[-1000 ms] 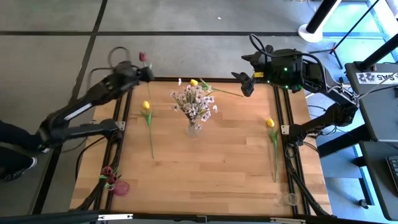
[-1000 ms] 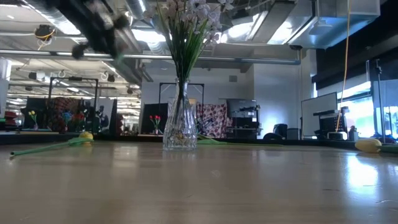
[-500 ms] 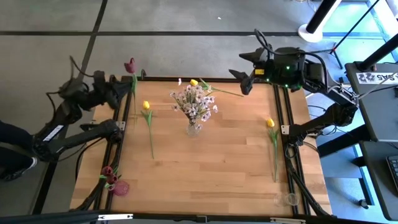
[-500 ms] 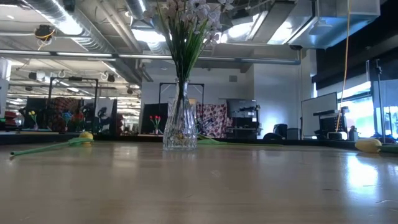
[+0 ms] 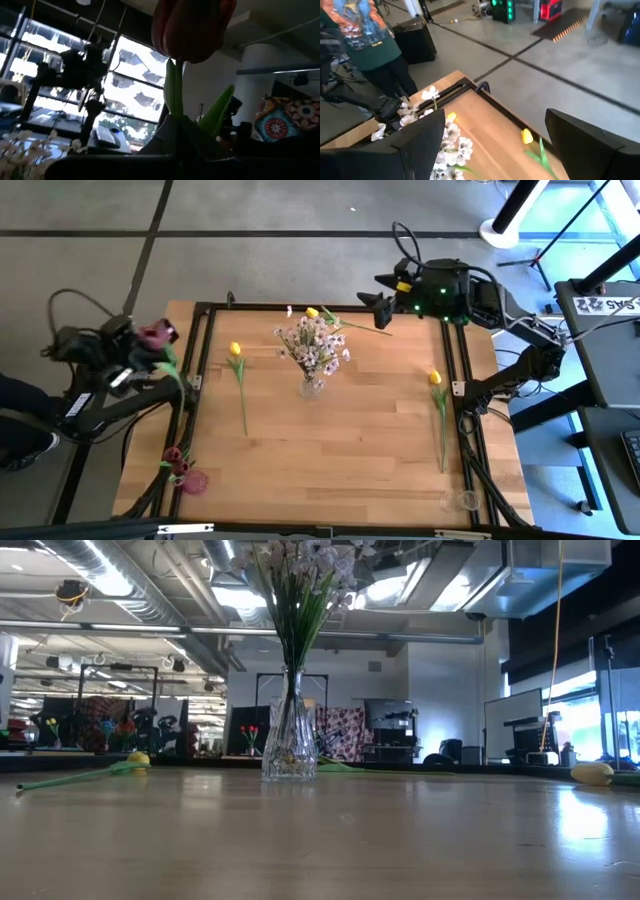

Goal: Sort flowers into vase by color
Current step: Put the red tulip into the transparent pink vase

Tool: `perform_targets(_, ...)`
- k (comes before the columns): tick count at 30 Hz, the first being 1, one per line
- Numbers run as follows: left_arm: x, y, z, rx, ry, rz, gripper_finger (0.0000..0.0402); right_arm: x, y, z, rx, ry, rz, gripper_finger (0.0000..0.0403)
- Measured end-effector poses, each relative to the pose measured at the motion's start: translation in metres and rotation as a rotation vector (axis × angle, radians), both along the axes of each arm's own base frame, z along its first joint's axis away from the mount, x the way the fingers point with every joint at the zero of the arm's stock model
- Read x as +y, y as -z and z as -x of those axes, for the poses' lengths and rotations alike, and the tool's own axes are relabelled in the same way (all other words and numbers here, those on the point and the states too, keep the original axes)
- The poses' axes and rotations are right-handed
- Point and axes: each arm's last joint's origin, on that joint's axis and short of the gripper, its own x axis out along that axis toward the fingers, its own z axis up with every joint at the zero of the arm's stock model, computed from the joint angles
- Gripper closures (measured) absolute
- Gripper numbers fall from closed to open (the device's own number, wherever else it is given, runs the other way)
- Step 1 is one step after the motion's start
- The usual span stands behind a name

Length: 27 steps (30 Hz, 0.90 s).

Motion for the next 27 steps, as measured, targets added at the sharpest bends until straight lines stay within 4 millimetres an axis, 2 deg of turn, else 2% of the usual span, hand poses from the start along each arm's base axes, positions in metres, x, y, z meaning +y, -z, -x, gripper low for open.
perform_targets(4,-0.007,-0.005,0.01,-0.076,0.02,-0.03,0.0401,-0.002,0.008,-0.009,0.019,0.02,-0.051,0.0059)
perform_targets(8,-0.015,-0.021,0.022,-0.264,0.042,-0.119,0.0401,-0.004,0.017,-0.022,0.043,0.029,-0.071,0.0059)
perform_targets(10,-0.014,-0.025,0.021,-0.3,0.043,-0.124,0.0401,-0.005,0.021,-0.027,0.058,0.029,-0.074,0.0059)
perform_targets(17,0.011,-0.033,-0.017,-0.23,0.079,-0.068,0.0401,-0.007,0.03,-0.039,0.089,0.03,-0.079,0.0059)
perform_targets(21,0.02,-0.043,-0.032,-0.304,0.156,-0.096,0.0401,-0.008,0.03,-0.039,0.09,0.029,-0.077,0.0059)
perform_targets(27,0.026,-0.04,-0.064,-0.258,0.31,-0.045,0.0401,-0.007,0.031,-0.038,0.107,0.024,-0.082,0.0059)
